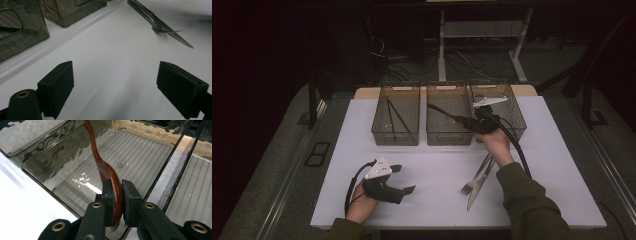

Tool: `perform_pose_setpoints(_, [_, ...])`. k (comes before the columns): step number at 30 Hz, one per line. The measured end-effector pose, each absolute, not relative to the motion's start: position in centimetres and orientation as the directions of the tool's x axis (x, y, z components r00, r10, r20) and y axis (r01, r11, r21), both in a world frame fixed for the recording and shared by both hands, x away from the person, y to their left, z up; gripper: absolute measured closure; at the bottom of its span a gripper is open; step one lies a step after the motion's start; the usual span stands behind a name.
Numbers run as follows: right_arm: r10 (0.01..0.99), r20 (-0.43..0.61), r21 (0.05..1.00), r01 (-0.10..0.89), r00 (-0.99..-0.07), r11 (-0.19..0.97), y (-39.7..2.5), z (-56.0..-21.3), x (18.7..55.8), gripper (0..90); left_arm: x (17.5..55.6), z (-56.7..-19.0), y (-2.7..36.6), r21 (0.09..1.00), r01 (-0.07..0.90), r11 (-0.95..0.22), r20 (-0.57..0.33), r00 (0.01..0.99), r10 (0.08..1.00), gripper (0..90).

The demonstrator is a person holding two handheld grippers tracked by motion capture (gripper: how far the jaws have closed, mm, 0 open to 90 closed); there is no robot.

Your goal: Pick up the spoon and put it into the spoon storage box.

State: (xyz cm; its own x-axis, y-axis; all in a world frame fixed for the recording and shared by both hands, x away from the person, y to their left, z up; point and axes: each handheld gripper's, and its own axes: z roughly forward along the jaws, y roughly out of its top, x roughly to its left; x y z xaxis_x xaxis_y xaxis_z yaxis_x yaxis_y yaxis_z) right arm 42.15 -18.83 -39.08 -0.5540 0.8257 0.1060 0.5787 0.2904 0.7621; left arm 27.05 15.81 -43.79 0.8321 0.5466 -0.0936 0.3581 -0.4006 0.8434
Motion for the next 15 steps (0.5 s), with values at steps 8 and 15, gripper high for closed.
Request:
perform_pose_setpoints(8, [0.823,0.118,0.777,0.568,-0.556,0.272,-19.0,-38.8,42.0,63.4,27.0,-43.8,15.8,0.844,0.358,-0.400,-0.094,0.833,0.546,13.3])
perform_pose_setpoints(15, [0.797,0.133,0.799,0.539,-0.589,0.265,-19.8,-37.9,41.2,55.7,27.1,-43.8,15.9,0.844,0.360,-0.399,-0.098,0.833,0.545,13.3])
